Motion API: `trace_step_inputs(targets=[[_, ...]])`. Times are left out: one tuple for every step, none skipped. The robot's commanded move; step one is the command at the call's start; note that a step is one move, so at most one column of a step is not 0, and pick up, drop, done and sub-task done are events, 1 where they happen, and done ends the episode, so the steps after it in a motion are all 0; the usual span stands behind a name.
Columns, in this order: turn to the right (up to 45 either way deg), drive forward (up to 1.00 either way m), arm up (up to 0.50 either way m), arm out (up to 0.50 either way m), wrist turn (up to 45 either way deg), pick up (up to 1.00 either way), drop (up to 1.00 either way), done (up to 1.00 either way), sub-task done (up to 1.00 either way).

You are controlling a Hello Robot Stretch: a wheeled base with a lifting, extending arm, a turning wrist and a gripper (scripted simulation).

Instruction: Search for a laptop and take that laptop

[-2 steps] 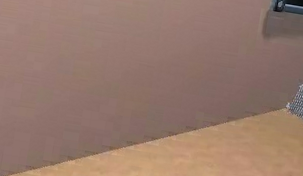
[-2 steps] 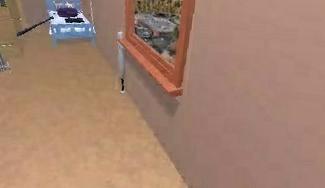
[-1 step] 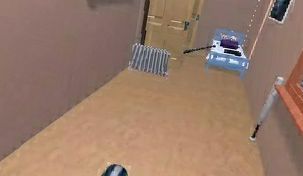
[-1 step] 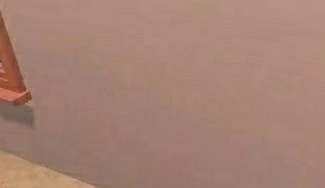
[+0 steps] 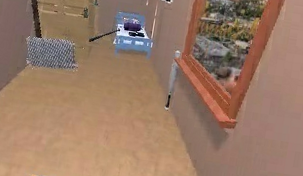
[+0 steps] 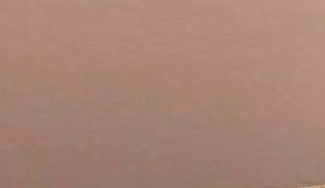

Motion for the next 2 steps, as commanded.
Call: trace_step_inputs(targets=[[0.0,0.6,0.0,0.0,0.0,0.0,0.0,0.0,0.0],[-9.0,0.0,0.0,0.0,0.0,0.0,0.0,0.0,0.0]])
